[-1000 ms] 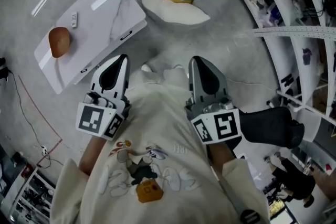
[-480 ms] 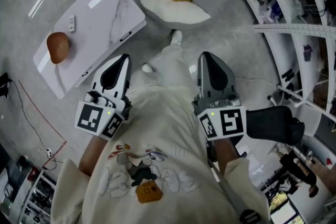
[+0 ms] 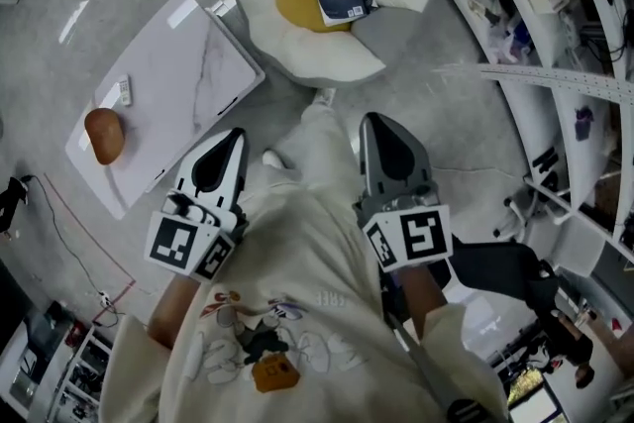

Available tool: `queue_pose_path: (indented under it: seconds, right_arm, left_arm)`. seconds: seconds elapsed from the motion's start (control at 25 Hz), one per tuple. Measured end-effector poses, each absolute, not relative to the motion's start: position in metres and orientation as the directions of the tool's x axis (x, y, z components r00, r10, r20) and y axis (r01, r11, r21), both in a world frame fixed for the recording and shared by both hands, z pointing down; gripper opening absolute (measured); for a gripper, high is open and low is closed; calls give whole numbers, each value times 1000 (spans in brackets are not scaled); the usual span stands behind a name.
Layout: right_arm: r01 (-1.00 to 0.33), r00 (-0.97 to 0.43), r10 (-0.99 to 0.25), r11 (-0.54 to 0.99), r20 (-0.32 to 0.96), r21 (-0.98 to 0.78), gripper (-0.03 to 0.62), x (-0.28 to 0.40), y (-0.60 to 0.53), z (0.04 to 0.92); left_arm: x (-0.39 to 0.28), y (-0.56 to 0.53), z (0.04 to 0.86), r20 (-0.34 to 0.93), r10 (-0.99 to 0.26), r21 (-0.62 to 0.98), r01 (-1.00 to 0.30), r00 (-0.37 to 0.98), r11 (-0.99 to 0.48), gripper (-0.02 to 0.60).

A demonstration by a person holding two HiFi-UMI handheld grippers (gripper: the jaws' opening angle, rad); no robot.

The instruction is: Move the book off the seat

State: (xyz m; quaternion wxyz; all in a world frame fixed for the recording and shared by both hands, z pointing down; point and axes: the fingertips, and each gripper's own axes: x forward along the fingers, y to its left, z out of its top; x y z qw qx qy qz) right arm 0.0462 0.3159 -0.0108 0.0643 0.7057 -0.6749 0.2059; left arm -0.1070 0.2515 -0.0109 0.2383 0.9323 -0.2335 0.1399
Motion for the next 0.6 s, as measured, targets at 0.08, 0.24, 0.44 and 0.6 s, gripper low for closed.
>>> queue_pose_path:
  seconds: [0.08,0.24,0.44,0.6]
  right_arm:
    - [-980,-53,-914,-29,401,-195,8,70,294,-5]
    - [-973,-155,-897,66,413,-222,8,108,249,-1]
    - [-953,-242,-875,133,420,-273,8,148,209,20]
    - [-942,-317,-851,229,419,-246,8,160,186,33]
  left_arm:
    - [-75,236,-6,404,-351,367,-501,845,-784,12]
    - [-18,205,-3,449,-344,353,-517,825,-780,12]
    - [36,167,6,510,-334,288,-523,792,-802,12]
    - [62,144,17,557,-316,252,-519,768,-817,12]
